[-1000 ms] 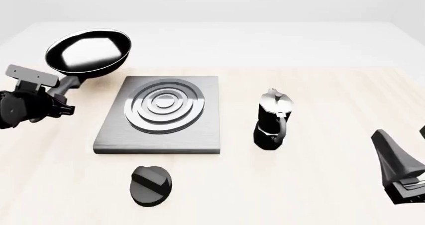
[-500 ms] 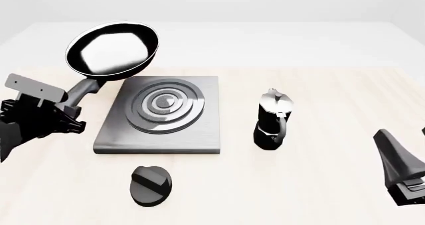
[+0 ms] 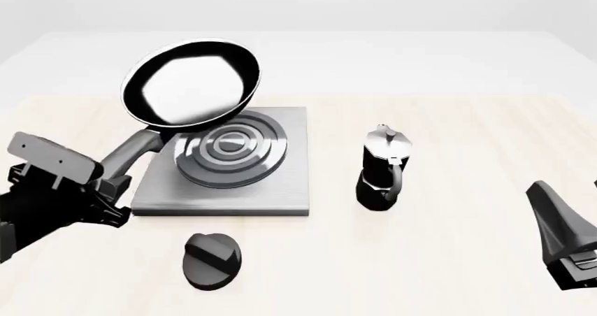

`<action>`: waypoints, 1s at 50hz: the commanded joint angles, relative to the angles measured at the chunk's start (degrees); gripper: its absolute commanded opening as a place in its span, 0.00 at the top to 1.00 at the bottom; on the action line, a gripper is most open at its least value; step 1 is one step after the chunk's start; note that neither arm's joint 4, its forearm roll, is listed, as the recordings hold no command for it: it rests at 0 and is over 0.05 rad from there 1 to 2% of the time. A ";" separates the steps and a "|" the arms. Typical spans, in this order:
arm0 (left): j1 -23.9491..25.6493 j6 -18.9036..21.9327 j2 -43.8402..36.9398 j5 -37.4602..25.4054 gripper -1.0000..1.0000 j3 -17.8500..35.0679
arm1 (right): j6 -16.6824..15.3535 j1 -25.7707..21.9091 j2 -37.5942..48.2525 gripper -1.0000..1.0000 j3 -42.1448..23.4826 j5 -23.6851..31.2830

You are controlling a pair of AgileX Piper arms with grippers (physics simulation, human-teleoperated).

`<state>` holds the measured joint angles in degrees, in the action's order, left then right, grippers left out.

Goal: Turn on the stove and put the frying pan on it.

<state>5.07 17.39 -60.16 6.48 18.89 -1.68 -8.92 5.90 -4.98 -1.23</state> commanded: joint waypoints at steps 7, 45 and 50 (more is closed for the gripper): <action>4.88 0.16 5.90 -1.55 1.00 -2.41 | 0.18 -0.32 0.19 0.00 -0.38 -0.08; 5.92 1.06 0.18 5.78 1.00 -7.57 | 0.36 -0.72 -0.13 0.00 -0.49 0.15; 6.00 1.26 -0.85 6.95 1.00 -7.97 | 0.39 -0.59 -0.46 0.00 -0.40 0.41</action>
<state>10.85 18.06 -60.01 11.03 10.39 -1.38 -9.61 5.96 -5.46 -1.22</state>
